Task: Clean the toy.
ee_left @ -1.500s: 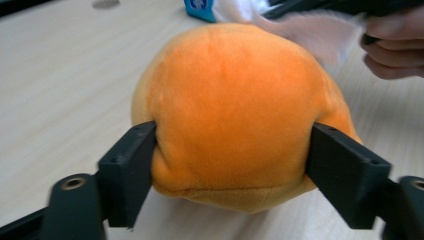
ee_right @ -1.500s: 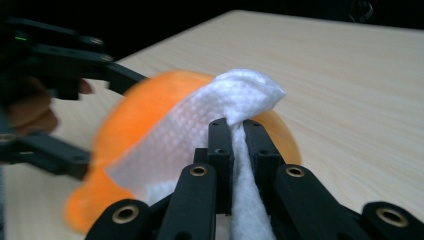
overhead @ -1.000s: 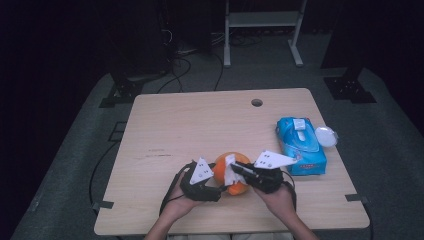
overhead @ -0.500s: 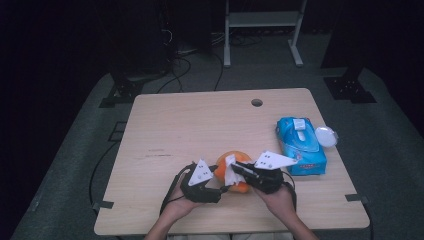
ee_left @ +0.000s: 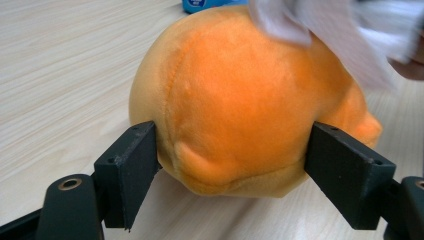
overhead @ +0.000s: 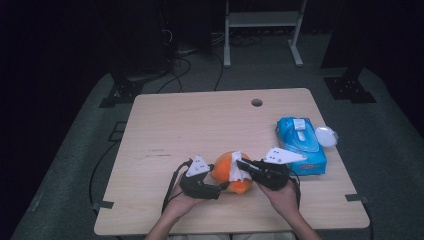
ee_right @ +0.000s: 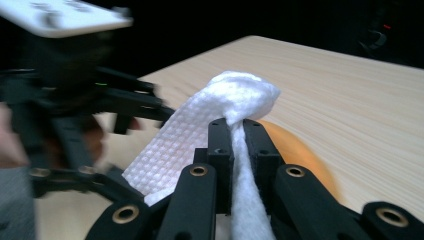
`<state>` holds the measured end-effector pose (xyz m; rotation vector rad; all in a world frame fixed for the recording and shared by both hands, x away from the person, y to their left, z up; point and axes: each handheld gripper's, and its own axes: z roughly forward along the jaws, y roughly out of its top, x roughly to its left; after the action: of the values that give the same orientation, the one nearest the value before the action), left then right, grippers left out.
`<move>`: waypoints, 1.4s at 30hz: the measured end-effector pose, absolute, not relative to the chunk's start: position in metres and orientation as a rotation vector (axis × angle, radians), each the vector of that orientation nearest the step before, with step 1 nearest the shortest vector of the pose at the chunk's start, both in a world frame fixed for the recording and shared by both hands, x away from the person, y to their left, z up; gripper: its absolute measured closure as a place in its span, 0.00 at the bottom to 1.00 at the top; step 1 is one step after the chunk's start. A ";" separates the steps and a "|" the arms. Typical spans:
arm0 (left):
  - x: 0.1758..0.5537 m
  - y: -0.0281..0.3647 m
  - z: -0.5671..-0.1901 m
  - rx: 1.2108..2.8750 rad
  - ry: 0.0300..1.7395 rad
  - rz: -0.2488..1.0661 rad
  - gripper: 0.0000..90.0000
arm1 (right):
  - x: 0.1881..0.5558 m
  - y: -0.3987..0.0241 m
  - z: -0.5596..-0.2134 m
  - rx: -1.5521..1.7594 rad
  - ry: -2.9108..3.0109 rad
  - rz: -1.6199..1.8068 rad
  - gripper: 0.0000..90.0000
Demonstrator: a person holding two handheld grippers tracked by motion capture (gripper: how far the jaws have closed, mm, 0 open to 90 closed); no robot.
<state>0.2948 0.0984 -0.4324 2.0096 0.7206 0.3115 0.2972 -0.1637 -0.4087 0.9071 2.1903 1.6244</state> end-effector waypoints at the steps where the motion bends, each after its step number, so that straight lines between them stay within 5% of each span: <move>1: 0.295 0.100 -0.432 2.017 0.728 0.330 0.25 | 0.299 -0.165 -0.413 0.931 2.196 1.625 0.92; 4: 0.300 0.110 -0.430 2.021 0.789 0.370 0.24 | 0.299 -0.161 -0.419 0.934 2.224 1.616 0.92; 8: 0.301 0.120 -0.425 1.920 0.778 0.256 0.20 | 0.298 -0.154 -0.421 0.920 2.257 1.629 0.92; 14: 0.298 0.106 -0.436 2.022 0.730 0.245 0.20 | 0.291 -0.141 -0.420 0.859 2.301 1.591 0.92; 21: 0.297 0.105 -0.434 2.015 0.712 0.255 0.19 | 0.313 -0.174 -0.435 1.070 2.221 1.587 0.92; 27: 0.299 0.103 -0.434 2.010 0.735 0.246 0.12 | 0.290 -0.146 -0.427 0.908 2.318 1.645 0.92; 32: 0.292 0.100 -0.437 2.063 0.663 0.324 0.27 | 0.291 -0.143 -0.424 0.891 2.308 1.626 0.92; 36: 0.289 0.095 -0.436 2.068 0.626 0.331 0.28 | 0.311 -0.166 -0.428 1.016 2.229 1.627 0.92; 42: 0.294 0.100 -0.425 1.968 0.705 0.244 0.15 | 0.311 -0.166 -0.435 1.056 2.242 1.651 0.92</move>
<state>0.2943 0.0997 -0.4248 1.9676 0.7050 0.2443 0.3109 -0.1659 -0.4350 1.0561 2.2422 1.6505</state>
